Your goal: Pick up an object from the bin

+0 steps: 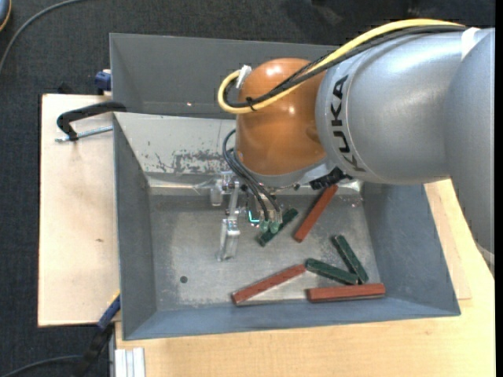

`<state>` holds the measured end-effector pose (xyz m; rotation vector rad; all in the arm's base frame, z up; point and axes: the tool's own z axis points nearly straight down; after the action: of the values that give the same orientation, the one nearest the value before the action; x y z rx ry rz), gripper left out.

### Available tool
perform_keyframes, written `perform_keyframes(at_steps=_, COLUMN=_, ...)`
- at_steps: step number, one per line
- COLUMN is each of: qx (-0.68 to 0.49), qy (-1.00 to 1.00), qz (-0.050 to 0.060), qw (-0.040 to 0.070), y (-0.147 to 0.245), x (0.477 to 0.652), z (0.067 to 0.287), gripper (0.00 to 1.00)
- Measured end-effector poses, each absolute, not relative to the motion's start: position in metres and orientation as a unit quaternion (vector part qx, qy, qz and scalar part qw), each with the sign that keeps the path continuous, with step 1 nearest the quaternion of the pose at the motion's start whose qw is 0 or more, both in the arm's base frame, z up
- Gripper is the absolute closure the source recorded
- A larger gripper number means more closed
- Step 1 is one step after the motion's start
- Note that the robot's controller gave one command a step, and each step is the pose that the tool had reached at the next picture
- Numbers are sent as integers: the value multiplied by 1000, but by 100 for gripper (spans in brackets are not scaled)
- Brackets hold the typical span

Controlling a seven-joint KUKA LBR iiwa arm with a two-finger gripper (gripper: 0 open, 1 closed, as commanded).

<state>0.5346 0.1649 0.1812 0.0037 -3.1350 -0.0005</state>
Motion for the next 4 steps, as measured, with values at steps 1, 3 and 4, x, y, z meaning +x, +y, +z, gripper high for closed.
perform_keyframes(at_steps=1, qx=-52, qy=-999, qz=1, qw=3, y=142, x=491, z=136, gripper=0)
perform_keyframes(at_steps=3, qx=140, qy=-990, qz=1, qw=-2, y=-13, x=513, z=74, gripper=0)
perform_keyframes(at_steps=4, qx=143, qy=-990, qz=-1, qw=-1, y=-8, x=513, z=74, gripper=100)
